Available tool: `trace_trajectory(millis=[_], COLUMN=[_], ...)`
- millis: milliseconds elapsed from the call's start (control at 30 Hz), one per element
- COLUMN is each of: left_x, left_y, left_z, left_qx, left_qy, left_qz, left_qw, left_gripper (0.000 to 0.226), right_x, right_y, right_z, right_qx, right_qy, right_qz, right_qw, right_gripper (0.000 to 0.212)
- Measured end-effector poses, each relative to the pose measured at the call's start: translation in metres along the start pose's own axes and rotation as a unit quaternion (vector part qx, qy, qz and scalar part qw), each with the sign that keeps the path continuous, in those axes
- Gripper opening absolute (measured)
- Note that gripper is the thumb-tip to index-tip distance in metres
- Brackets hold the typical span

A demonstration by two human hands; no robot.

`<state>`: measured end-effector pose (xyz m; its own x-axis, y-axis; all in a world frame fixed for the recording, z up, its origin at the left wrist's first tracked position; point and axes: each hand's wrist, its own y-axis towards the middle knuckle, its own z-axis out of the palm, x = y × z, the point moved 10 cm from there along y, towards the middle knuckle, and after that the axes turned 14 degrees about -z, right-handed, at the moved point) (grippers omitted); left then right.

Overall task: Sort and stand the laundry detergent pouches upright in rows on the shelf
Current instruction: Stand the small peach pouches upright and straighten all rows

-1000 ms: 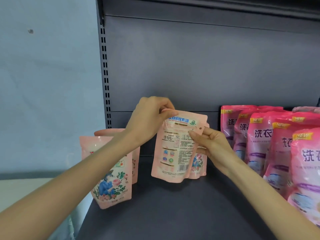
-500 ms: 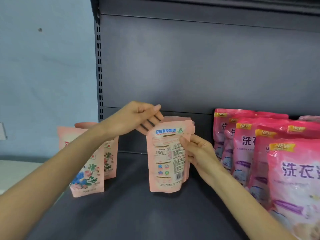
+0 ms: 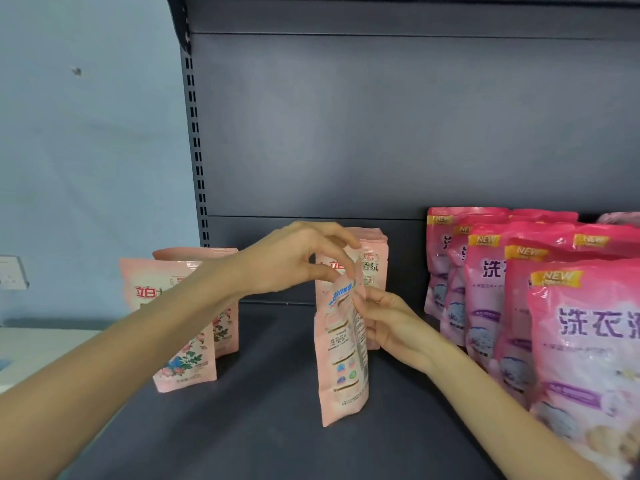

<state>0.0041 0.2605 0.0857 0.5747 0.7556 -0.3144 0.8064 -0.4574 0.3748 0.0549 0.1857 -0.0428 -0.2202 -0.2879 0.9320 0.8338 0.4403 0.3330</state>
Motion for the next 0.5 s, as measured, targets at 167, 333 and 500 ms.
trace_trajectory(millis=[167,333,500], left_x=[-0.004,0.002,0.003], left_y=[0.006,0.014,0.017], left_z=[0.010,0.008,0.005], left_qx=[0.023,0.001,-0.014], left_qy=[0.061,0.041,-0.014], left_qz=[0.003,-0.033,-0.054], left_qw=[0.998,0.999,0.998], left_gripper=[0.014,0.007,0.006], right_x=[0.004,0.017,0.031], right_y=[-0.006,-0.015,-0.023], right_z=[-0.001,-0.016,-0.033], right_qx=[0.009,-0.019,-0.082], right_qy=[-0.029,-0.082,-0.091], right_qz=[-0.004,-0.049,-0.075], right_qw=[1.000,0.995,0.990], right_gripper=[0.028,0.024,0.027])
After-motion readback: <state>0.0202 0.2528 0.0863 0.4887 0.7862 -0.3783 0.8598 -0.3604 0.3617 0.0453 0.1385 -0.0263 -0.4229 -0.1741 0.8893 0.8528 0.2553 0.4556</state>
